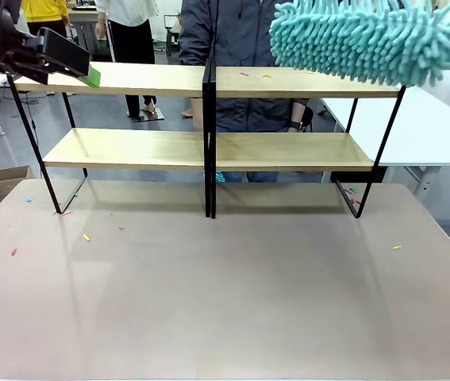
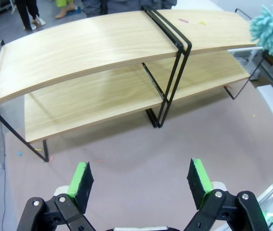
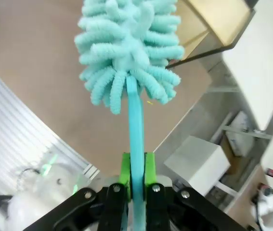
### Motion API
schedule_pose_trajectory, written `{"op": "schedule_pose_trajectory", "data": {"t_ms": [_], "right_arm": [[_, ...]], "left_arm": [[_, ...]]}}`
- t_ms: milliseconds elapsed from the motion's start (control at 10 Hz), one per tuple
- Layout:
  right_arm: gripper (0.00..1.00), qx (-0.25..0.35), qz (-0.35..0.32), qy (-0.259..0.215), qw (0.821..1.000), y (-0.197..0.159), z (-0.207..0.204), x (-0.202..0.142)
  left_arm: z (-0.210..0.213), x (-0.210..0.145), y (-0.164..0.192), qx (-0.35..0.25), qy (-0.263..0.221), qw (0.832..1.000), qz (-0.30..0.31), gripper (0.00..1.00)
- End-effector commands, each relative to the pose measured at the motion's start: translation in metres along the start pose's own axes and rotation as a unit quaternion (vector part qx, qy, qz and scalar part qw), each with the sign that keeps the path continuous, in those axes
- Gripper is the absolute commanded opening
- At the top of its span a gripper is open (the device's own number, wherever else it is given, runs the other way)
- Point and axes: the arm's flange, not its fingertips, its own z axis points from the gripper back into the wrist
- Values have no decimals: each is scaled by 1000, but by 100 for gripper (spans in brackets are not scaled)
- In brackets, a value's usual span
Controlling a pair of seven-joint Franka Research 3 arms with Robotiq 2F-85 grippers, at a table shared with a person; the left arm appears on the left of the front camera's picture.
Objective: Clean the shelves.
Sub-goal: Clean another randomly selected level of the Shelf with the Duster.
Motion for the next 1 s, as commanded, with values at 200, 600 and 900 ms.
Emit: {"op": "schedule_pose_trajectory", "data": {"t_ms": [200,600,900], "right_arm": [[12,-1,-119,11,993,13,-11,-10],[12,55,-169,34,984,59,20,97],[12,116,-228,74,964,77,8,161]], "left_arm": [[0,0,1,-2,-5,1000,0,100],[0,0,1,-2,-5,1000,0,100],[0,0,1,-2,-5,1000,0,100]]}}
